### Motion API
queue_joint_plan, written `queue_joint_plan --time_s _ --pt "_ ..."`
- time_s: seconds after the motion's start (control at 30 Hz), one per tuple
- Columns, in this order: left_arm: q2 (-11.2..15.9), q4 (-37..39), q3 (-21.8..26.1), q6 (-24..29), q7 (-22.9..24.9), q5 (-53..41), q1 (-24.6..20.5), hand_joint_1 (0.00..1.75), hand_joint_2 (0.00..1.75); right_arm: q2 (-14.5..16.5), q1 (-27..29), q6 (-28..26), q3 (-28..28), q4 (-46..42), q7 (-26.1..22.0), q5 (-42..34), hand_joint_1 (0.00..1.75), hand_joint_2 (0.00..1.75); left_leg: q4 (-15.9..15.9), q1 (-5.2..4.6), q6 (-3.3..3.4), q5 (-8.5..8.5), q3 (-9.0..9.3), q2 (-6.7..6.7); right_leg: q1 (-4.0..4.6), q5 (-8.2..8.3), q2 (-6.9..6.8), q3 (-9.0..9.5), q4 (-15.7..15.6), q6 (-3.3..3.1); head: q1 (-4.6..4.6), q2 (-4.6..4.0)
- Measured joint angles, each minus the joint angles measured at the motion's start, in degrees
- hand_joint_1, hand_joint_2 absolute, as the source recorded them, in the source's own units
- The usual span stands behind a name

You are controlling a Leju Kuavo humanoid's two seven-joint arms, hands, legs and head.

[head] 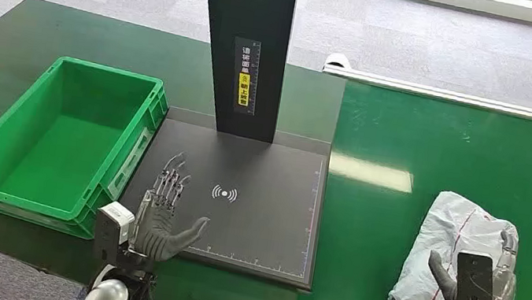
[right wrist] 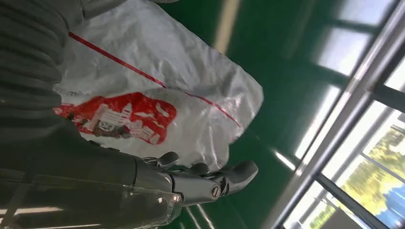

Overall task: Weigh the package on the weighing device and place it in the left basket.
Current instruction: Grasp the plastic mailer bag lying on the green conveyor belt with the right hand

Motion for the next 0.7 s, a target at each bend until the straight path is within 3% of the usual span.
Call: queue_joint_plan --time_s 0.47,0.6,0.7 --pt "-0.58 2.72 -0.65 -0.60 1.79 -0.54 -2.28 0.00 1.75 -0.77 -1.91 12.35 0.04 9.80 9.38 6.27 0.00 1.75 0.00 -0.01 0.01 -0.01 -0.03 0.01 -0.01 0.00 0.00 0.00 0.00 0.01 0.00 0.00" --pt "-0.68 2.94 -0.63 -0.23 2.27 -0.51 -2.54 0.00 1.75 -1.10 -3.78 13.35 0.82 12.94 10.57 7.48 1.70 1.75 0.00 -0.01 0.01 -0.01 0.05 0.03 -0.01 0.00 0.01 0.06 0.00 0.00 0.00 0.00" --pt "-0.66 2.97 -0.62 0.02 2.47 -0.35 -2.53 0.00 1.75 -1.28 -4.99 13.38 1.35 14.29 11.07 8.05 1.75 1.75 0.00 -0.01 0.02 -0.01 0.10 0.05 -0.01 0.00 0.01 0.11 0.00 0.01 0.00 0.00"
